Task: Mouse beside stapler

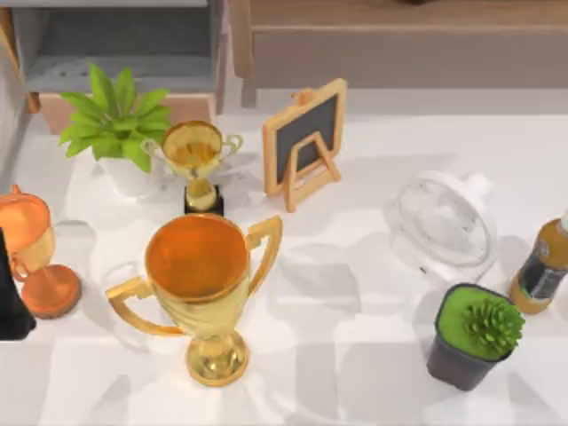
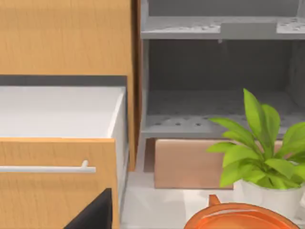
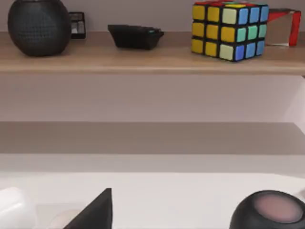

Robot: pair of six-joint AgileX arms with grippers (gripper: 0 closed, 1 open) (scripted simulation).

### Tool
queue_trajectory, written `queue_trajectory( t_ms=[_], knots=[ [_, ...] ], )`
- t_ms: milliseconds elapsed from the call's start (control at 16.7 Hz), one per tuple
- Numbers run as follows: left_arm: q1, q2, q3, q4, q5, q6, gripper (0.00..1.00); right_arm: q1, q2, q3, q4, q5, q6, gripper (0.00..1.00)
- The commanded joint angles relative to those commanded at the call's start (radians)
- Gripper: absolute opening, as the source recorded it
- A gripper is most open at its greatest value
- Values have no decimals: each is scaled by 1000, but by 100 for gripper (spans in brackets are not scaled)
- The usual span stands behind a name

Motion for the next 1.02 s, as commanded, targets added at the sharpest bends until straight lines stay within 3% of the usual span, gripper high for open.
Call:
queue_trajectory(
  t_ms=[240, 480, 720, 1020],
  knots=[
    [3, 29, 29, -19, 2, 6, 100, 0, 0, 0, 0, 0, 0, 100],
    [28, 211, 210, -131, 7, 40, 100, 0, 0, 0, 0, 0, 0, 100],
    [74, 560, 553, -319, 10, 96, 100, 0, 0, 0, 0, 0, 0, 100],
    [154, 1153, 1115, -610, 13, 179, 100, 0, 0, 0, 0, 0, 0, 100]
  ],
)
